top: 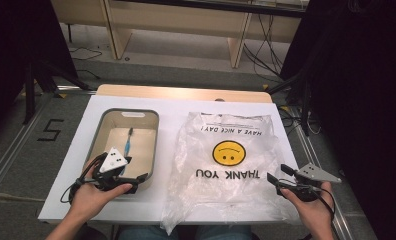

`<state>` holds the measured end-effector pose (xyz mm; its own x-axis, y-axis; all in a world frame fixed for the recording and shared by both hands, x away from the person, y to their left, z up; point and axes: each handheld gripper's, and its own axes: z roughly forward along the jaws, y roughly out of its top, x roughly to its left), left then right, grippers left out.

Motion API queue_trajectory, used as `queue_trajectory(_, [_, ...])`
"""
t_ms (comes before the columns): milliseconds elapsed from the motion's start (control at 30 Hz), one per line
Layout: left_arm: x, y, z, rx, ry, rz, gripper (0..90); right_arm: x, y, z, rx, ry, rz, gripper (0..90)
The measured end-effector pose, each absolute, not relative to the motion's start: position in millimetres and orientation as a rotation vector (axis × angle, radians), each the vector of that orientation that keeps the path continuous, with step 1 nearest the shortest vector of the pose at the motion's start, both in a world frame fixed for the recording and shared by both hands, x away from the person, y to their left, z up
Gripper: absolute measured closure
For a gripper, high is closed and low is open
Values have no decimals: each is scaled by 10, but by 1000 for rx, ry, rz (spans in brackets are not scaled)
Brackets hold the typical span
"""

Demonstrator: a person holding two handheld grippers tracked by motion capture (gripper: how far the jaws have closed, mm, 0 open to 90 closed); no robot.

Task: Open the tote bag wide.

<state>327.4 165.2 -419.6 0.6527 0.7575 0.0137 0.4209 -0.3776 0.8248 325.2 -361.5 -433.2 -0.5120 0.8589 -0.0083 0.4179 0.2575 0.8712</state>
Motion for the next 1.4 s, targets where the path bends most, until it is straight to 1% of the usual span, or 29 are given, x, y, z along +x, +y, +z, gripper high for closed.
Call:
queue_trajectory(467, [3252,1608,-4186,2020,903,508,253,3259,-3609,-4322,1156,2040,1183,355])
queue_trajectory(700, [3154,1457,-4133,2021,842,510,265,3282,-3590,-4315,1158,2043,1171,353])
queue_trajectory(900, [3086,1274,-4136,2061,780,488,271,3284,-3609,-4316,1168,2050,1154,353])
queue_trajectory(1200, [2932,859,-4219,2160,648,385,302,3311,-3622,-4331,1179,2076,1121,350])
queue_trajectory(1400, [2889,554,-4470,2336,574,268,303,3315,-3603,-4332,1178,2082,1122,349])
